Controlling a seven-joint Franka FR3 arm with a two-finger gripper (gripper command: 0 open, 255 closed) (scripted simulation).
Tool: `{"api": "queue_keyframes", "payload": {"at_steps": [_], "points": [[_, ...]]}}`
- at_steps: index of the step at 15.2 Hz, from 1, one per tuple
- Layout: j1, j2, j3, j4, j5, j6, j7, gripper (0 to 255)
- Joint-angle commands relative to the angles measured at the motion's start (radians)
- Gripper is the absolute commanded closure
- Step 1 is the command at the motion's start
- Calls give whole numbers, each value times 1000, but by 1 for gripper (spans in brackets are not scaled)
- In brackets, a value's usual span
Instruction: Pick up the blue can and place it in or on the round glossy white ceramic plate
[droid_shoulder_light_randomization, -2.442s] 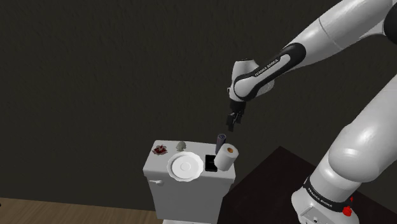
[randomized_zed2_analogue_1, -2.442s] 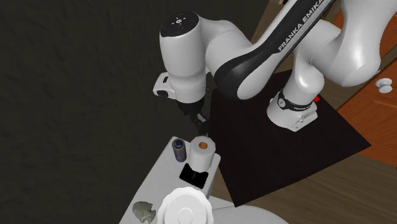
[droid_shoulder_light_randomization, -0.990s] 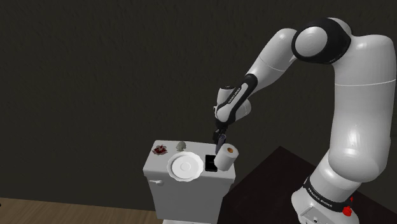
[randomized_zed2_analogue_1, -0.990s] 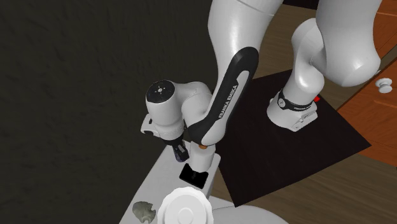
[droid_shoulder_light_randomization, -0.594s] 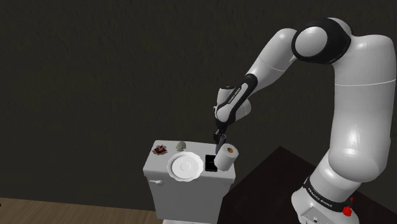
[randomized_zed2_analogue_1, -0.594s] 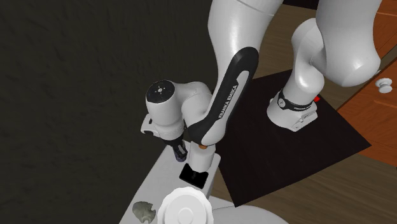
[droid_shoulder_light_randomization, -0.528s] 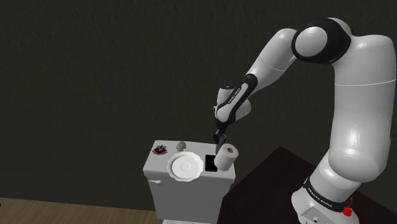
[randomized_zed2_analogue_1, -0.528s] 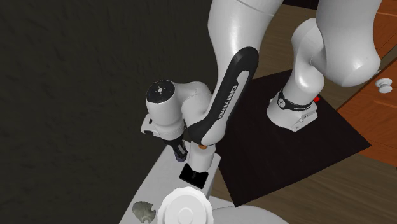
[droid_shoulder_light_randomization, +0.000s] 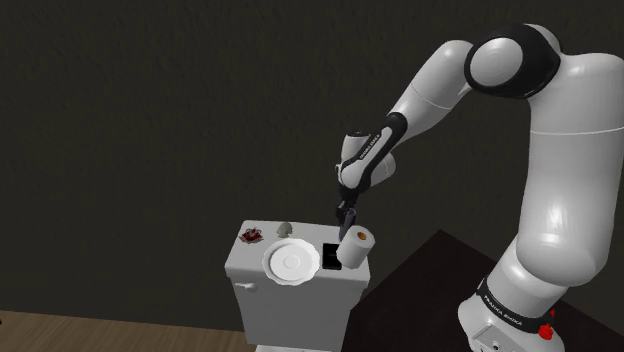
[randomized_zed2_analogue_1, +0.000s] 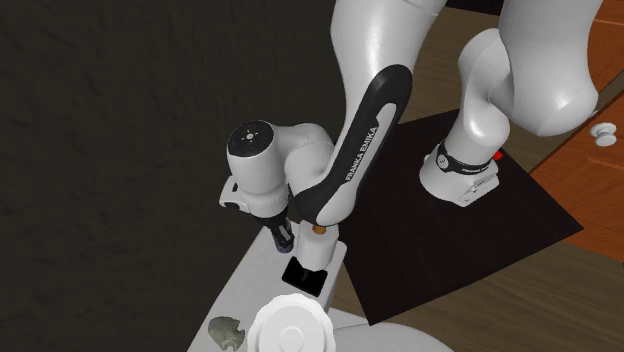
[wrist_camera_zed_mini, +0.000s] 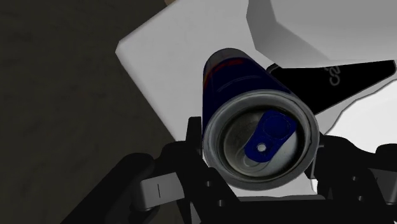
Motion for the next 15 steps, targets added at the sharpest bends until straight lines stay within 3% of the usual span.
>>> {"api": "queue_keyframes", "payload": {"at_steps": [1, 15], "points": [[0, -25, 0, -5, 0, -20, 0, 255], [15, -184, 10, -1, -2, -183, 27, 255]]}}
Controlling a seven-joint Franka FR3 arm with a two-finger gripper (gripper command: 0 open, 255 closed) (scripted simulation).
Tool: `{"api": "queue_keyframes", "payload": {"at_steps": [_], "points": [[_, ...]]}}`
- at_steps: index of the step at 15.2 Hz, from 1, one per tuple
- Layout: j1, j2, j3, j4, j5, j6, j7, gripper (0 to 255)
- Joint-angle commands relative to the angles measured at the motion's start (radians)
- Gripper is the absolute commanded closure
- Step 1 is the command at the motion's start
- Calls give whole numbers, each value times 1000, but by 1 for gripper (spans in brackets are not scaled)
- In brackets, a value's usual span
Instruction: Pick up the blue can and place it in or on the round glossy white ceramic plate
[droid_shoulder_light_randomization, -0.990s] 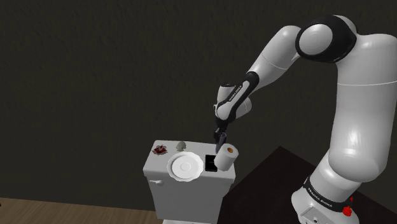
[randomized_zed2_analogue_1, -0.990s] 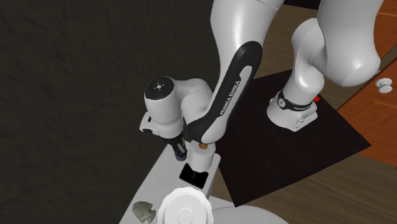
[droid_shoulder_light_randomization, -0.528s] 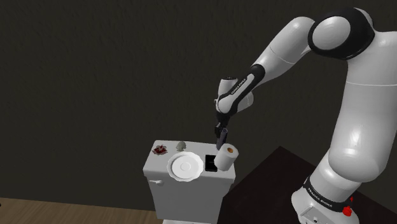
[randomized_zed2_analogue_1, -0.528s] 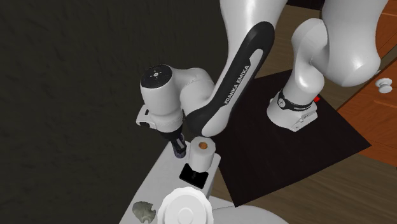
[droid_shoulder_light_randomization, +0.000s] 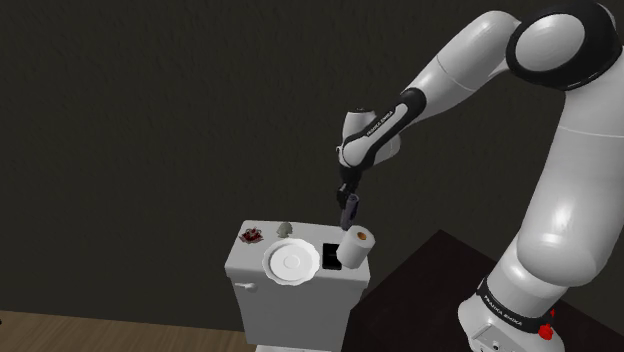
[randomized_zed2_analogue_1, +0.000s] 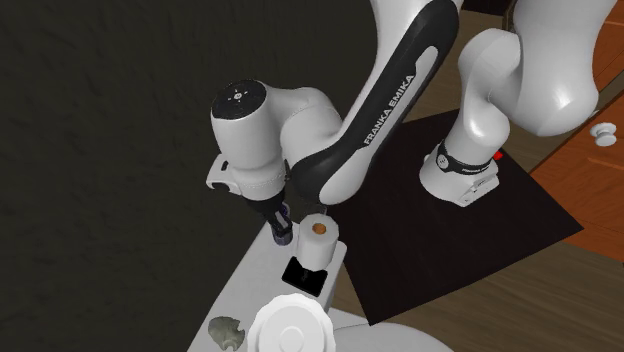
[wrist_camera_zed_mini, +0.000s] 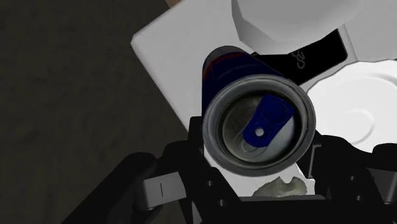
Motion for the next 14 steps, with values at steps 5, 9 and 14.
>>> {"api": "queue_keyframes", "payload": {"at_steps": [5, 9, 14], "points": [[86, 17, 47, 77, -16, -60, 145, 255], [146, 48, 77, 154, -30, -106, 243, 255], [218, 105, 108, 276, -48, -172, 356, 255]]}}
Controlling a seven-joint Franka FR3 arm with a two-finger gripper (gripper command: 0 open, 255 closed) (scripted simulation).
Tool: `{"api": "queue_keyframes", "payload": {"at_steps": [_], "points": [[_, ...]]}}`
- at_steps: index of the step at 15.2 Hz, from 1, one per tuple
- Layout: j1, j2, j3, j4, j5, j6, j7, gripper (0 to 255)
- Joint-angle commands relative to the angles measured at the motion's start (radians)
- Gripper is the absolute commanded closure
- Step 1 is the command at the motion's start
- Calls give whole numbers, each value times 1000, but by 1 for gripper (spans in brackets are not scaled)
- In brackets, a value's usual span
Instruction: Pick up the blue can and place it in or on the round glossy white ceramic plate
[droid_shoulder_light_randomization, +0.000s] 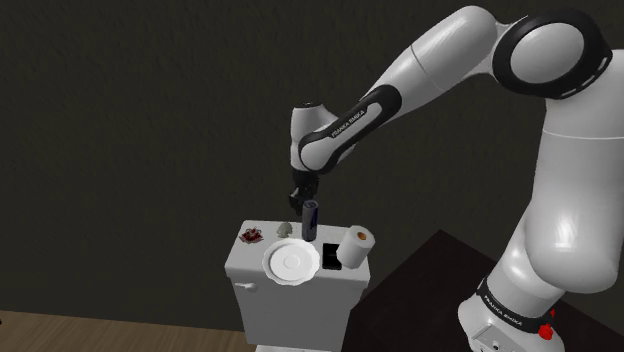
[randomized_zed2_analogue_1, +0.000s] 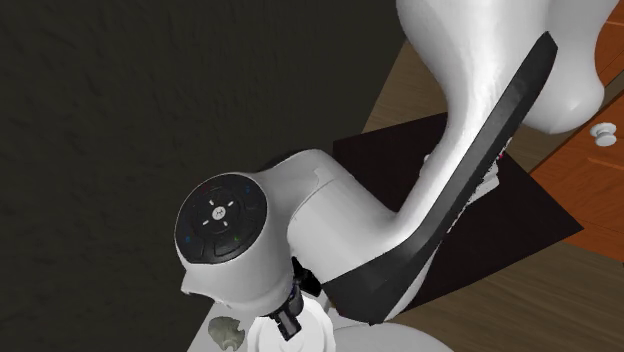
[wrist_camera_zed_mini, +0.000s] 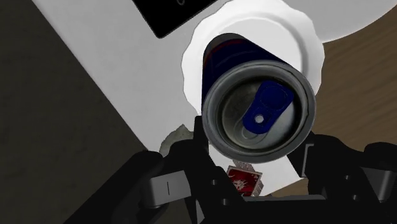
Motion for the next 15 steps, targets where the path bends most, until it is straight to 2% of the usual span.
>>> {"api": "queue_keyframes", "payload": {"at_steps": [1, 3, 15], "points": [[29, 27, 11, 60, -7, -34, 44, 255], [55, 55, 20, 115, -15, -61, 82, 255], [64, 169, 7, 100, -38, 67, 97, 255]]}}
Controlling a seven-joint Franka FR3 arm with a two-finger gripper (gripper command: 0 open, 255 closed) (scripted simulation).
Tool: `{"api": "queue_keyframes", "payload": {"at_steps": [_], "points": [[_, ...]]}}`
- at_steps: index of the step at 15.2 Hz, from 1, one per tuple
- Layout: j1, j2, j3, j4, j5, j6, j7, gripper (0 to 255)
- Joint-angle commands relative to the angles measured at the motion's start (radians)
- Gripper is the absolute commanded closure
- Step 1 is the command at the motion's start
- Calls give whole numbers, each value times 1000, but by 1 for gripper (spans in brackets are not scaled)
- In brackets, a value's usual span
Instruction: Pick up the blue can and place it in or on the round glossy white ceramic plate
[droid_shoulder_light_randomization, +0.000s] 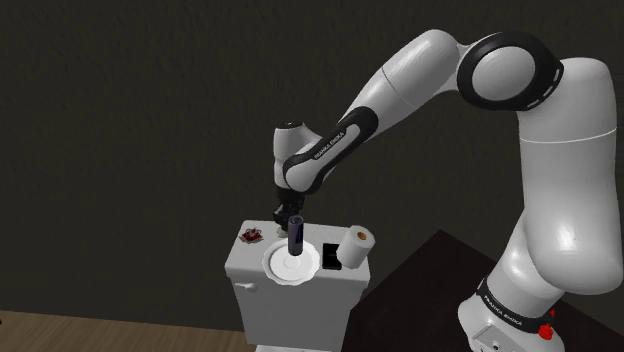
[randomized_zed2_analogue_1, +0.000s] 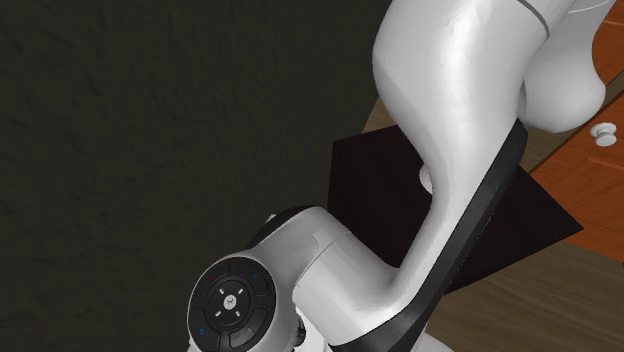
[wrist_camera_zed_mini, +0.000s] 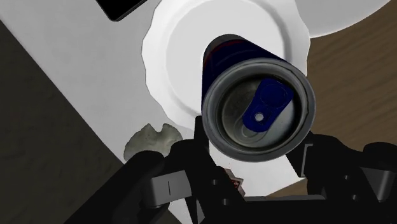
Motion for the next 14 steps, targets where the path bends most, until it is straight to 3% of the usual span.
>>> {"api": "queue_keyframes", "payload": {"at_steps": [1, 9, 14], "points": [[2, 23, -3, 2, -4, 22, 3, 255], [11, 113, -15, 12, -20, 102, 13, 255], [11, 113, -15, 12, -20, 102, 13, 255]]}}
